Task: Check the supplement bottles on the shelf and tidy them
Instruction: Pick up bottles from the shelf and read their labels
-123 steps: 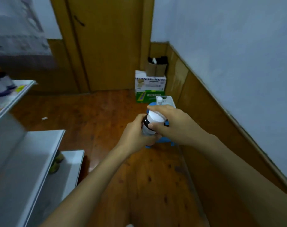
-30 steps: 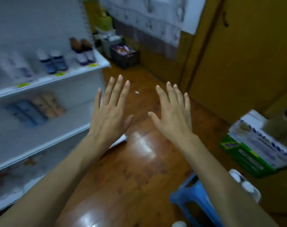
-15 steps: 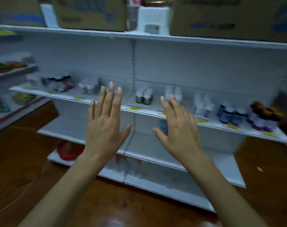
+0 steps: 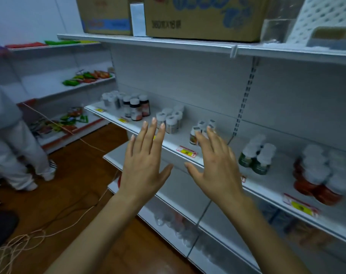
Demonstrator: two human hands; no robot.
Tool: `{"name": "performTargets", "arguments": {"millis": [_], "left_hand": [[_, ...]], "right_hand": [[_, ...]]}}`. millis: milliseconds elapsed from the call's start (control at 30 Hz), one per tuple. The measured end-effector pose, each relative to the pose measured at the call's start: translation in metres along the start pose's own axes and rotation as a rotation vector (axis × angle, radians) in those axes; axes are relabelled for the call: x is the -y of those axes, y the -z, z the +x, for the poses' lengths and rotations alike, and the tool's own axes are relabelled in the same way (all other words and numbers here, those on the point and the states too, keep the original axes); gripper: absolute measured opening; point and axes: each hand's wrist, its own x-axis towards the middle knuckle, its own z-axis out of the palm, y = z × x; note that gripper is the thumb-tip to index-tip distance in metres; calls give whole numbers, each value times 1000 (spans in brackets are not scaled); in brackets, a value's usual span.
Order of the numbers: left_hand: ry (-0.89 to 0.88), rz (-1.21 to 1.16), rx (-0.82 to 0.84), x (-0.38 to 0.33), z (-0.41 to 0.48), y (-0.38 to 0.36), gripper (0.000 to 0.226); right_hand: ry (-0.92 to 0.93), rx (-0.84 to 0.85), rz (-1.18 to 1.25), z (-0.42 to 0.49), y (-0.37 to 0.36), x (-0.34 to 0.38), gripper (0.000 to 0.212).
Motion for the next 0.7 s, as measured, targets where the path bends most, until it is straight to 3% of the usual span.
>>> {"name": "performTargets", "arguments": {"millis": [233, 433, 600, 700], "left_hand": [[34, -47, 105, 45, 51, -70, 98], [1, -168, 226, 95, 102, -148, 91], [-156, -243, 265, 151, 166, -212, 79], [-282, -279, 325, 185, 201, -242, 85]], "right_hand": [[11, 177, 107, 68, -72, -14, 74], [-107, 275, 142, 122, -145, -28, 77], [-289, 202, 189, 184, -224, -32, 84], [-441, 135, 146, 214, -267, -28, 84]]}}
